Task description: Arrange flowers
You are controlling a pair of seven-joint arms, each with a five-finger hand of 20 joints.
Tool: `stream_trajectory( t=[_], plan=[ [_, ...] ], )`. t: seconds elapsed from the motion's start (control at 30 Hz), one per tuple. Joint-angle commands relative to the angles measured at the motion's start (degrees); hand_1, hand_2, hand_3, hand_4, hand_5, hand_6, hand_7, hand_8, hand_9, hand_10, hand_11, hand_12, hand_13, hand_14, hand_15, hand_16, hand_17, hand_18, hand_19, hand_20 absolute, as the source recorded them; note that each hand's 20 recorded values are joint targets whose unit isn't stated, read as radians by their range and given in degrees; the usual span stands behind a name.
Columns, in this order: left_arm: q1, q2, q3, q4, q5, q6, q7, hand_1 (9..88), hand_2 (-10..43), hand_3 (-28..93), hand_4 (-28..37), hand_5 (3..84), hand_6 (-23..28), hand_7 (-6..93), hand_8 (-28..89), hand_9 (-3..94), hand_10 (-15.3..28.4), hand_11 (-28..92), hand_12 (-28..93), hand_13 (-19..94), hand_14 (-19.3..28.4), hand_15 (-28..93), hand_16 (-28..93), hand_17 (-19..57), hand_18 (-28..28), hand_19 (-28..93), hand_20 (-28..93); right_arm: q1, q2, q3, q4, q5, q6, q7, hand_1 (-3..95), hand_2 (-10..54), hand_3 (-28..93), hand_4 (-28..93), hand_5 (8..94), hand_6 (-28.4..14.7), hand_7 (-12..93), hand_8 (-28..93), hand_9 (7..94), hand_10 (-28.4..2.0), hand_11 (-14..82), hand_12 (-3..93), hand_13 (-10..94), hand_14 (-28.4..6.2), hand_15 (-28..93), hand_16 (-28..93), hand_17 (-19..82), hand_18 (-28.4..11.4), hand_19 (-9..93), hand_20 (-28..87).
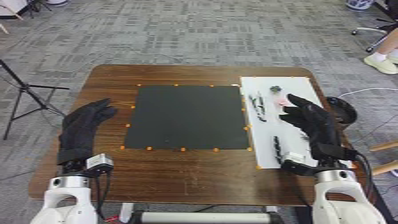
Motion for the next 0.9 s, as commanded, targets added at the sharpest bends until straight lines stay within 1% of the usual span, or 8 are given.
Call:
stream_trajectory(
  t=[0.03, 0.17, 0.43, 0.53, 0.63, 0.73, 0.8, 0.9],
  plan=[
    [0.71, -0.23, 0.46, 0.11, 0.05, -0.18, 0.10, 30.8, -3.4, 65, -19.6, 54.2, 3.0, 21.4, -7, 53.7, 14.2, 30, 19, 42, 18.2, 29, 2, 8.2, 11.9, 11, 20, 0.89, 0.34, -1.24, -0.02, -5.50, 5.91, 2.37, 11.3, -7.0, 69, -16, 47.4, -1.8, 12, -6, 52.0, -16.1, 6.9, 18.2, 48, -16.4, 14, 28, 27, -16.8, 21, 38],
    [0.75, -0.31, 0.43, 0.00, 0.14, -0.75, 0.08, 30.8, -3.4, 65, -19.6, 54.2, 3.0, 21.4, -7, 53.7, 14.3, 30, 19, 42, 18.4, 29, 2, 7.9, 12.0, 11, 20, 0.20, 0.35, -1.09, -0.55, -5.68, 7.60, 3.41, 12.4, -9.1, 68, -16, 47.3, -2.2, 12, -6, 52.4, -16.7, 7.0, 18.4, 50, -16.5, 14, 27, 28, -16.7, 27, 40],
    [0.48, 0.03, 0.09, -0.01, 0.21, -0.57, -0.01, 30.9, -3.4, 65, -19.6, 54.1, 2.9, 21.4, -7, 53.7, 14.2, 30, 19, 43, 18.8, 32, 3, 7.5, 12.4, 12, 20, 0.70, 1.02, -1.98, -0.88, -7.85, 9.30, 6.18, 15.2, -9.5, 68, -16, 47.5, -2.8, 13, -6, 54.2, -17.2, 7.6, 19.3, 54, -16.0, 16, 28, 29, -17.5, 38, 44],
    [0.95, -0.08, -0.25, -0.28, 0.11, -0.45, 0.04, 30.9, -3.4, 65, -19.6, 54.1, 2.9, 21.4, -7, 53.7, 14.2, 30, 19, 43, 18.7, 32, 3, 7.5, 12.5, 12, 20, 1.58, 2.67, -3.46, -1.49, -15.81, 11.63, 11.93, 21.6, -9.5, 68, -16, 49.0, -2.9, 16, -6, 57.5, -17.2, 12.0, 20.7, 59, -15.0, 23, 28, 30, -18.1, 51, 47],
    [0.73, -0.09, -0.24, -0.17, 0.15, -0.40, 0.10, 30.9, -3.4, 65, -19.6, 54.1, 2.9, 21.3, -7, 53.7, 14.2, 30, 19, 43, 18.8, 32, 3, 7.5, 12.5, 12, 20, 2.11, 3.87, -4.39, -1.94, -21.48, 13.19, 16.77, 29.3, -9.5, 67, -18, 52.0, -1.1, 19, -7, 62.8, -15.5, 17.1, 21.7, 64, -13.6, 33, 26, 31, -19.2, 62, 49],
    [0.72, -0.03, -0.44, -0.22, 0.48, -1.15, -0.03, 30.9, -3.4, 65, -19.5, 54.1, 2.9, 21.3, -7, 53.7, 14.2, 30, 19, 43, 18.8, 32, 3, 7.5, 12.5, 12, 20, 1.87, 4.43, -4.25, -2.00, -27.84, 11.18, 19.97, 34.5, -9.5, 67, -18, 54.8, 0.1, 22, -7, 67.3, -14.7, 19.9, 22.4, 69, -11.9, 38, 27, 33, -19.5, 68, 51],
    [0.73, -0.07, -0.48, -0.21, 0.89, -0.96, -0.03, 30.9, -3.4, 65, -19.6, 54.1, 2.9, 21.3, -7, 53.7, 14.2, 30, 19, 43, 18.8, 32, 3, 7.5, 12.5, 12, 20, 1.45, 4.84, -4.21, -1.64, -35.83, 8.44, 21.36, 37.6, -9.5, 66, -19, 56.9, 0.7, 24, -8, 69.1, -14.2, 21.9, 23.1, 71, -11.3, 42, 27, 35, -19.9, 72, 52],
    [0.82, -0.06, -0.61, -0.31, 0.48, -0.90, -0.17, 30.9, -3.5, 65, -19.5, 54.0, 2.9, 21.3, -7, 53.7, 14.2, 30, 19, 43, 18.8, 32, 3, 7.5, 12.5, 12, 20, 0.66, 5.60, -4.48, -1.85, -41.14, 4.84, 22.89, 39.2, -9.5, 67, -20, 57.7, 0.8, 25, -8, 69.5, -14.1, 22.8, 23.7, 72, -10.9, 45, 28, 36, -20.0, 74, 52]
  ],
)
